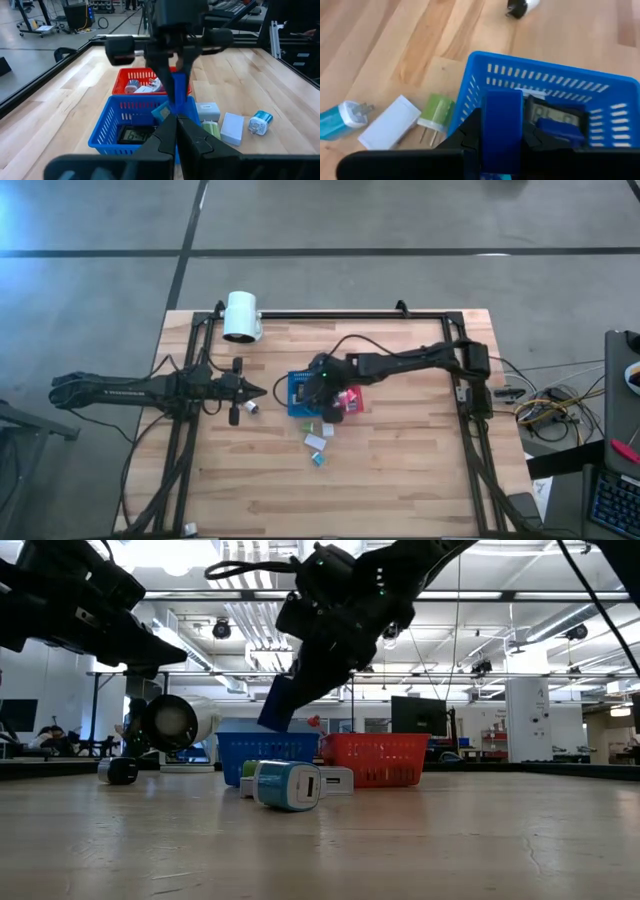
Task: Pick & Place Office items
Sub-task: Put the blue digital timer into the blue bin, then put the white black charger adapter into the red bin
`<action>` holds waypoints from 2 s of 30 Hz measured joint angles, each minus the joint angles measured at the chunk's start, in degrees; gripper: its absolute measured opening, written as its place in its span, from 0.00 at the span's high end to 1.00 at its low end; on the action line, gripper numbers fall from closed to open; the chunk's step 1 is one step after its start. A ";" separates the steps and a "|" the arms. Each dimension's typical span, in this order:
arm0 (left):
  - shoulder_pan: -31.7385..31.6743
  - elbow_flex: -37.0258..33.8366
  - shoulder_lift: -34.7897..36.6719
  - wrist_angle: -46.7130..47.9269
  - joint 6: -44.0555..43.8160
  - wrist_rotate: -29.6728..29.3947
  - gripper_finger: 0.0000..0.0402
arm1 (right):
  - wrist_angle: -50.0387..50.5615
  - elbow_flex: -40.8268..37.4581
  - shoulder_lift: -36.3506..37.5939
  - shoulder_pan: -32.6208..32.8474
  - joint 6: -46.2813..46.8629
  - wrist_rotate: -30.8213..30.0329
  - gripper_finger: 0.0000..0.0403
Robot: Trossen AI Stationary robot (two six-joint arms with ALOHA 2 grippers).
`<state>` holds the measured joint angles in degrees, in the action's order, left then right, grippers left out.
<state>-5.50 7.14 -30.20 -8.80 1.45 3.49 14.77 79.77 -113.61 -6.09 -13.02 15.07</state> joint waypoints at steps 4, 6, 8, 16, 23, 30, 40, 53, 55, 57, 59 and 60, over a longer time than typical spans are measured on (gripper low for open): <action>0.02 0.00 0.00 0.15 0.00 0.10 0.95 | 0.06 1.06 -1.64 -0.01 0.22 0.38 0.89; 0.02 0.00 0.00 0.20 0.00 0.12 0.96 | 0.01 1.32 -1.76 0.01 0.15 1.44 0.89; 0.00 0.00 0.00 0.20 0.00 0.11 0.96 | -0.25 1.31 -1.74 0.19 0.16 1.72 0.89; 0.02 -0.02 0.00 0.20 0.00 0.11 0.96 | -0.32 1.16 -1.66 0.36 0.82 1.26 0.89; 0.02 -0.02 0.00 0.20 0.00 0.11 0.95 | -0.26 1.09 -1.89 0.59 1.03 2.42 0.89; 0.02 -0.02 0.00 0.20 0.00 0.11 0.96 | -2.25 1.00 -3.49 0.61 2.67 -1.40 0.89; 0.00 -0.02 0.00 0.20 0.00 0.09 0.96 | -2.06 1.00 -3.80 0.61 2.06 -1.51 0.81; 0.02 -0.02 0.00 0.20 -1.11 0.11 0.95 | -1.39 0.37 0.04 0.29 2.34 1.50 0.56; 0.02 -0.02 0.00 0.20 -1.26 0.09 0.96 | -3.22 -0.86 3.50 0.31 2.14 1.50 0.57; 0.02 -0.02 0.00 0.20 -1.29 0.09 0.96 | -6.64 -3.32 8.03 0.63 1.32 1.32 0.59; 0.02 -0.02 0.00 0.22 -1.29 0.09 0.96 | -11.61 -7.09 13.27 1.20 0.20 1.13 0.63; 0.02 -0.02 0.00 0.22 -1.29 0.09 0.95 | -14.36 -9.56 15.95 1.51 -0.40 1.05 0.65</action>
<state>-5.48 7.11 -30.20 -8.58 0.16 3.57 0.41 70.22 -97.66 -4.58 -13.42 16.12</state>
